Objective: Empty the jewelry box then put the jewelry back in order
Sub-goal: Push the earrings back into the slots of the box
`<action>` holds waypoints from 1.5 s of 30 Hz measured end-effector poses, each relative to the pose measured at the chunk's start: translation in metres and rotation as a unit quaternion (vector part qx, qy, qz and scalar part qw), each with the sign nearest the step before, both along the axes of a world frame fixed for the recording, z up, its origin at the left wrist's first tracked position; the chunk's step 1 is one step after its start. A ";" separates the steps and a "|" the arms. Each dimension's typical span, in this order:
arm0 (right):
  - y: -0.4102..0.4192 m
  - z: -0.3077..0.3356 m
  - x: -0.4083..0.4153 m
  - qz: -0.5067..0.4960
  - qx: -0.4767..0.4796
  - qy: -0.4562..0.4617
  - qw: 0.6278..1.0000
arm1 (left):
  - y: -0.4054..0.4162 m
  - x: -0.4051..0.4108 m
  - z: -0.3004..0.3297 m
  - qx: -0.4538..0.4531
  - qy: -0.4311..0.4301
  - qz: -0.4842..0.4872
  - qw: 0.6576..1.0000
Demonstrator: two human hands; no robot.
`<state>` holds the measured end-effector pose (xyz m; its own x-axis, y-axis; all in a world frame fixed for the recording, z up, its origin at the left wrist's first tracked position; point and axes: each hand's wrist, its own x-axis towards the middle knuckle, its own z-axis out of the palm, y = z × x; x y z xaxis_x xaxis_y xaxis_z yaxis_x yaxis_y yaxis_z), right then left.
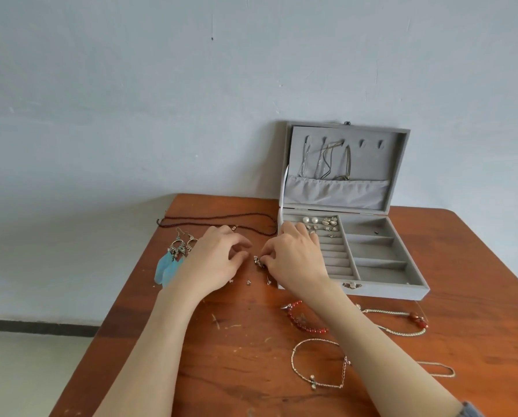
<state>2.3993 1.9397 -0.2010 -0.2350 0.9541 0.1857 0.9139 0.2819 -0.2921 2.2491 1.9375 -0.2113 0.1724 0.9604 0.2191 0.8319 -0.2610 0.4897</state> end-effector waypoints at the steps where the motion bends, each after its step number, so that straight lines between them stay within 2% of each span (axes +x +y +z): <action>1: 0.000 -0.001 0.001 0.002 -0.001 0.003 1.000 | 0.000 0.002 -0.001 -0.002 0.007 -0.001 1.000; 4: 0.000 -0.001 0.006 0.006 -0.001 0.049 0.999 | 0.001 0.006 -0.003 -0.002 0.024 -0.009 1.000; 7: 0.000 0.003 0.014 0.002 -0.012 0.163 0.987 | 0.002 0.011 -0.004 0.003 0.030 -0.015 0.999; 11: -0.008 0.010 0.034 -0.003 -0.060 0.349 0.935 | 0.004 0.014 -0.005 0.003 0.026 -0.017 1.000; 17: -0.013 0.019 0.067 -0.014 -0.063 0.468 0.882 | 0.004 0.020 -0.005 0.005 0.028 -0.017 0.999; 23: -0.009 0.017 0.085 -0.039 -0.050 0.465 0.883 | 0.003 0.020 -0.001 0.001 0.038 -0.026 0.999; 29: -0.004 0.017 0.097 -0.064 -0.028 0.495 0.866 | -0.001 0.014 0.002 -0.038 0.037 -0.068 0.996; 33: -0.004 0.016 0.094 -0.058 -0.034 0.479 0.875 | 0.001 0.016 0.001 -0.021 0.038 -0.062 0.997; 41: 0.002 0.016 0.107 -0.107 -0.014 0.506 0.856 | 0.004 0.020 -0.003 0.008 0.054 -0.077 0.996; 45: 0.002 0.015 0.107 -0.102 -0.017 0.489 0.866 | 0.001 0.018 0.001 0.021 0.005 -0.038 0.999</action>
<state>2.5065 1.9422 -0.1858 0.1935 0.9660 0.1716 0.2537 0.1197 -0.9599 2.2673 1.9380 -0.2104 0.2471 0.9344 0.2566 0.8139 -0.3438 0.4684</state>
